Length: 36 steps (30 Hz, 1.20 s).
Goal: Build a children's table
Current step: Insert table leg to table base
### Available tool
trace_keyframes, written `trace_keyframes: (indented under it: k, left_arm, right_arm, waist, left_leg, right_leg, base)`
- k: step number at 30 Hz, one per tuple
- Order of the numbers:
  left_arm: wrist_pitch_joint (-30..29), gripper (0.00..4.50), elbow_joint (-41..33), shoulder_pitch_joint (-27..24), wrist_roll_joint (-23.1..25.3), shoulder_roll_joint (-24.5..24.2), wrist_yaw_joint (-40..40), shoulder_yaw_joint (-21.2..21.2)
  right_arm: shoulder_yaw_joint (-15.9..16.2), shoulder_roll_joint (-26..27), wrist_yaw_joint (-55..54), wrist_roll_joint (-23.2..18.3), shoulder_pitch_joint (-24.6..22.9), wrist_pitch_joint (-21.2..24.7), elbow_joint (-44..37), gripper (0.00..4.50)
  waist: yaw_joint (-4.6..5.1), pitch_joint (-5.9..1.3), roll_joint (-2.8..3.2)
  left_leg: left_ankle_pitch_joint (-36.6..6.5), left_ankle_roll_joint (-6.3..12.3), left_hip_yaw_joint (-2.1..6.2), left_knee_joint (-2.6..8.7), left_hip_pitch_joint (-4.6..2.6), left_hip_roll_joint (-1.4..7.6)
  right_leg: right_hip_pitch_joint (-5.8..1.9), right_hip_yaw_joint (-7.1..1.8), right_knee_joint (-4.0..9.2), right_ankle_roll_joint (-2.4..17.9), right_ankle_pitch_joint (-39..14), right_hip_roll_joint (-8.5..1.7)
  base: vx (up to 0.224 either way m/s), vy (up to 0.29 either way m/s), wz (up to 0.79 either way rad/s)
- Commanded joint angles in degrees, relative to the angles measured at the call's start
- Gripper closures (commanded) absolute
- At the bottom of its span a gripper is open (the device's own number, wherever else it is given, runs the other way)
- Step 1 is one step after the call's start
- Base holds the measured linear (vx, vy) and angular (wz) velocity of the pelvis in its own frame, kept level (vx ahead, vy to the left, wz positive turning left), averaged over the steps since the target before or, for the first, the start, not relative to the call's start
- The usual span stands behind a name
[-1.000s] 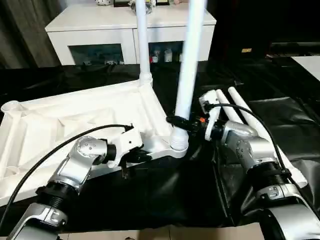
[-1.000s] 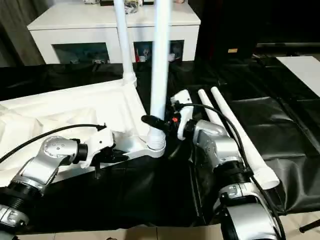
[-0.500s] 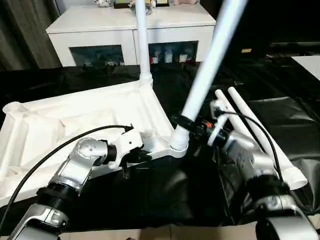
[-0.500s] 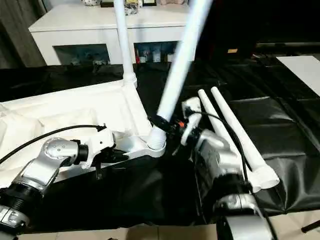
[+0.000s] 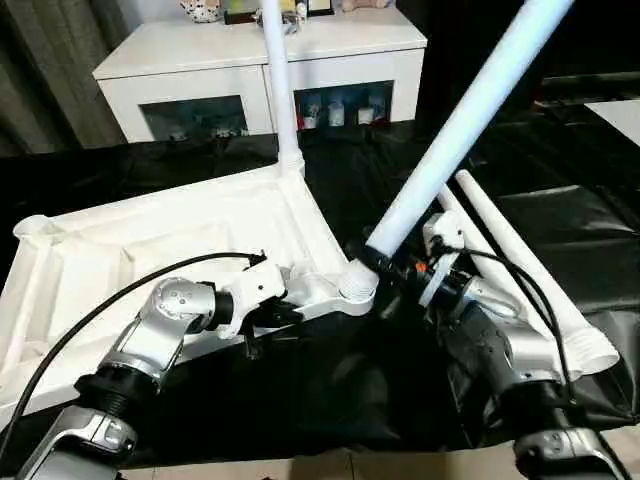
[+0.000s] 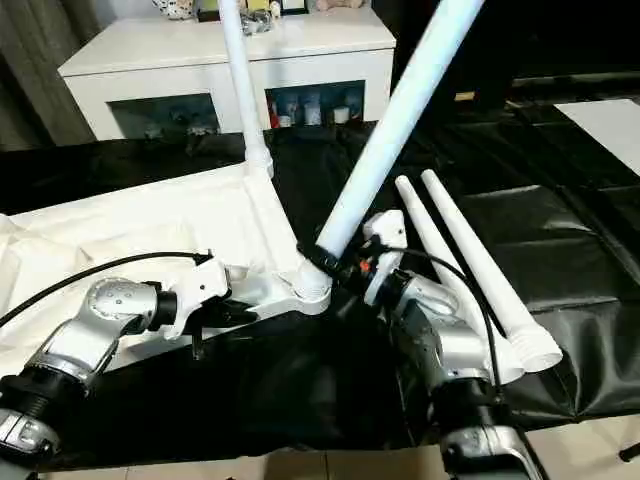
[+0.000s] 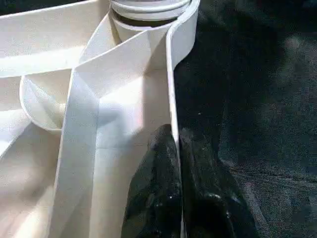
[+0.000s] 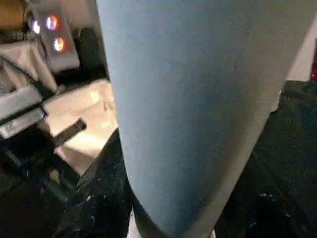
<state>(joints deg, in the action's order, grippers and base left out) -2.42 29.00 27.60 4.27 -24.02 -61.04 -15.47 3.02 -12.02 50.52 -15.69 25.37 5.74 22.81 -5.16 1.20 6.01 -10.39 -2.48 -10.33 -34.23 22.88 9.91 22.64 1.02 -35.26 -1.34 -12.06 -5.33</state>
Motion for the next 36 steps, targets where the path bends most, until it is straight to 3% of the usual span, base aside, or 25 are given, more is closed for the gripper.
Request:
trace_keyframes:
  k: [1,2,3,4,5,6,12,13,17,22,24,29,36]
  left_arm:
    - [0.0,4.50,1.4,0.2,1.9,-0.4,1.1,-1.3]
    - [0.1,4.50,1.2,0.0,2.0,-0.5,1.2,-1.4]
    - [0.1,4.50,1.1,-0.1,2.0,-0.5,1.2,-1.5]
    - [0.1,4.50,0.9,-0.4,2.0,-0.5,1.3,-1.6]
    - [0.1,4.50,0.6,-0.6,2.0,-0.5,1.4,-1.6]
    - [0.0,4.50,0.4,-0.8,2.0,-0.6,1.4,-1.7]
    - [0.0,4.50,-0.1,-1.4,1.9,-0.8,1.5,-1.6]
    - [-0.1,4.50,-0.2,-1.5,1.9,-0.8,1.6,-1.7]
    - [-0.2,4.50,-0.1,-1.5,1.9,-0.7,1.8,-1.8]
    - [-0.1,4.50,0.1,-1.5,2.0,-0.6,2.0,-1.9]
    - [0.1,4.50,0.4,-1.4,2.2,-0.5,2.2,-2.0]
    - [0.3,4.50,0.6,-1.3,2.2,-0.5,2.5,-2.0]
    - [0.7,4.50,1.3,-1.0,2.1,-0.4,2.8,-1.9]
  right_arm:
    - [4.8,-0.1,2.3,2.7,-0.5,3.6,1.0,2.68]
    - [6.0,-0.8,3.2,3.7,0.4,4.5,1.4,2.68]
    - [6.7,-1.2,3.6,4.3,0.9,4.9,1.6,2.68]
    - [7.5,-1.7,4.3,5.0,1.6,5.8,2.0,2.68]
    - [8.6,-2.2,5.0,5.8,2.4,7.2,2.5,2.68]
    - [9.4,-2.7,5.5,6.4,3.0,8.3,2.8,2.68]
    - [11.5,-3.7,9.2,6.5,5.5,11.8,4.4,2.68]
    - [12.0,-3.9,10.1,6.8,6.6,12.5,5.9,2.68]
    - [11.7,-3.5,10.5,7.8,9.3,13.7,12.5,2.68]
    - [12.2,-3.5,11.1,8.9,9.6,13.6,16.7,2.68]
    - [12.4,-3.2,10.8,9.6,9.6,12.8,18.6,2.68]
    - [12.0,-2.4,10.0,9.7,9.4,11.0,19.7,2.68]
    - [11.6,-1.7,8.4,11.0,7.8,9.0,22.1,2.68]
  waist:
    - [0.30,-2.84,-0.33]
    - [0.52,-2.72,-2.22]
    - [0.17,-2.90,-1.17]
    - [0.22,-2.82,-1.52]
    - [0.13,-2.75,-1.36]
    - [0.26,-2.75,-2.03]
    - [0.31,-2.67,-2.33]
    - [0.40,-2.59,-2.68]
    - [0.38,-2.36,-2.74]
    - [0.39,-2.37,-2.57]
    - [0.52,-2.23,-2.61]
    - [0.77,-1.57,-2.82]
    - [0.66,-1.83,-2.60]
  left_leg:
    - [-16.5,0.38,1.02,4.98,-1.72,2.65]
    - [-16.2,0.81,0.84,5.01,-1.56,2.66]
    - [-15.0,0.97,1.02,4.93,-1.55,2.66]
    - [-14.5,1.28,0.95,4.87,-1.56,2.69]
    - [-14.9,1.21,0.92,4.97,-1.68,2.74]
    - [-15.0,1.12,0.95,5.04,-1.61,2.79]
    - [-17.6,-0.31,0.95,5.40,-1.97,2.89]
    - [-18.6,-0.59,0.99,5.49,-1.98,2.87]
    - [-21.4,-1.91,0.93,5.76,-2.48,2.90]
    - [-21.4,-2.54,1.02,5.95,-2.44,2.94]
    - [-23.0,-2.86,1.03,6.06,-2.55,2.94]
    - [-30.7,-4.37,1.56,6.53,-3.26,2.90]
    - [-28.9,-4.32,1.42,6.78,-3.24,2.92]
  right_leg:
    - [-1.55,-0.88,3.96,12.9,-5.8,-2.42]
    - [-1.70,-0.90,4.22,12.8,-6.3,-2.33]
    - [-1.67,-0.93,3.88,12.7,-6.6,-2.54]
    - [-1.55,-1.04,3.89,12.7,-6.9,-2.57]
    - [-1.41,-1.02,4.07,12.6,-7.6,-2.50]
    - [-1.50,-1.04,3.97,12.5,-7.9,-2.47]
    - [-1.28,-1.10,4.13,12.1,-7.4,-2.34]
    - [-1.36,-1.11,4.14,12.2,-8.4,-2.44]
    - [-1.15,-1.41,4.76,12.0,-13.3,-2.68]
    - [-1.26,-1.34,4.64,11.8,-11.4,-2.50]
    - [-1.13,-1.36,4.82,11.7,-13.0,-2.51]
    - [-0.49,-1.59,5.96,9.2,-24.3,-2.79]
    - [-0.67,-1.71,5.83,9.8,-19.4,-2.61]
  base:
    - [0.000,0.000,0.00]
    - [0.000,0.000,0.00]
    - [0.000,0.000,0.00]
    - [0.000,0.000,0.00]
    - [0.000,0.000,0.00]
    - [0.000,0.000,0.00]
    - [0.000,0.000,0.00]
    - [0.000,0.000,0.00]
    - [0.000,0.000,0.00]
    - [0.000,0.000,0.00]
    - [0.000,0.000,0.00]
    - [0.000,0.000,0.00]
    - [0.000,0.000,0.00]
